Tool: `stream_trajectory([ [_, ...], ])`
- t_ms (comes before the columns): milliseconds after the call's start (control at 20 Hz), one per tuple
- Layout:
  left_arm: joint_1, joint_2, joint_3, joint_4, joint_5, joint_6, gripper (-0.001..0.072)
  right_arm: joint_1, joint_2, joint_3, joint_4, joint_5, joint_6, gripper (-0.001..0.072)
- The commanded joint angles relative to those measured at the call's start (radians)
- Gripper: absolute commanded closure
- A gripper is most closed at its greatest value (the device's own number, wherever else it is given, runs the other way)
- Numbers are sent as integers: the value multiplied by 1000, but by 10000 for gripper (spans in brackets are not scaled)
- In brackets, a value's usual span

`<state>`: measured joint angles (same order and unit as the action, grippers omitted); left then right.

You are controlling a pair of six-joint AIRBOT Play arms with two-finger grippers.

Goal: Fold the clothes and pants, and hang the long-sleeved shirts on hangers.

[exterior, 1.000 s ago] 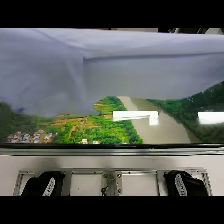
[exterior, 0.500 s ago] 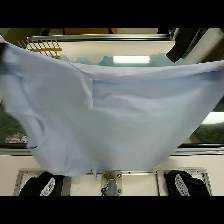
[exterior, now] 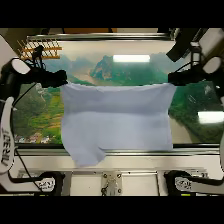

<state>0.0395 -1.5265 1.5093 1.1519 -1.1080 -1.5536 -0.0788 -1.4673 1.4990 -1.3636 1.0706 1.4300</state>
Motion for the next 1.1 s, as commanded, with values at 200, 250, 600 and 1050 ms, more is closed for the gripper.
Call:
stream_trajectory([
  [200,5,-304,259,0,-23,13,699,16,-179,27,-25,-243,145,700],
  [250,14,-311,276,0,-39,12,699,9,-176,27,-26,-237,146,701],
  [600,41,-166,3,6,26,40,699,10,-109,-75,-67,-176,146,702],
  [1050,31,-14,-377,0,134,111,699,13,23,-436,-59,-183,145,699],
])
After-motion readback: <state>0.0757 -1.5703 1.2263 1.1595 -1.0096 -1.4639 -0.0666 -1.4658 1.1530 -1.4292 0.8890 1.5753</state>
